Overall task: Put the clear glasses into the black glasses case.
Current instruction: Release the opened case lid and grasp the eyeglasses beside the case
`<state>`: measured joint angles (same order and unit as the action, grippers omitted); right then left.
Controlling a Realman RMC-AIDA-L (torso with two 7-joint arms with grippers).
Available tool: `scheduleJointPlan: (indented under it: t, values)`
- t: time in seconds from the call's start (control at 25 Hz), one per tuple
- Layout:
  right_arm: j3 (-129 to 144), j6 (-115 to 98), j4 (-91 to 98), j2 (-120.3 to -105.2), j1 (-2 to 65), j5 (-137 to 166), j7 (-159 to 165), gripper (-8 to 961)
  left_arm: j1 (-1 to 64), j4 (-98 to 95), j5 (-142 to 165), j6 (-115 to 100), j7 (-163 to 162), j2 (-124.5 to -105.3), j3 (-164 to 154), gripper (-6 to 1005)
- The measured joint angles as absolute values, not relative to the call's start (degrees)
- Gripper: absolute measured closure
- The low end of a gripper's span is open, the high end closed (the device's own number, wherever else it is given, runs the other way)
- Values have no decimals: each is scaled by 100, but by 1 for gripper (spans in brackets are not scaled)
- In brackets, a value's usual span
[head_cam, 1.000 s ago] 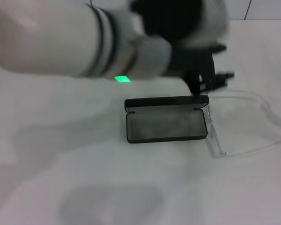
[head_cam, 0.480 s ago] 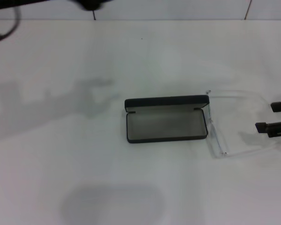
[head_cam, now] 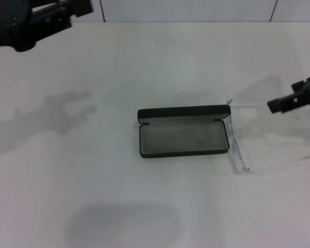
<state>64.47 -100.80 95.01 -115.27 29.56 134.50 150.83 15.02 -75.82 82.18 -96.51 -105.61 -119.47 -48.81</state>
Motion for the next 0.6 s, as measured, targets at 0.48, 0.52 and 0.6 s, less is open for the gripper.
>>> scheduleJointPlan:
  t: [0.48,0.52,0.6]
  values:
    - [6830,-10213,8242,-11621,4155,14473,16263,169,1623,-6637,8213,-9606,-9207,-11939,-4607,558]
    - [6891,-10159,8088,-11621,4214,14463,16267,172,1623,-6618,8215,-9606,-9159,-11940,-4606,558]
    - [7016,-10011,7868,-11621,4296,14442,16271,176,1625,-6600,8258,-9607,-9098,-11941,-4605,558]
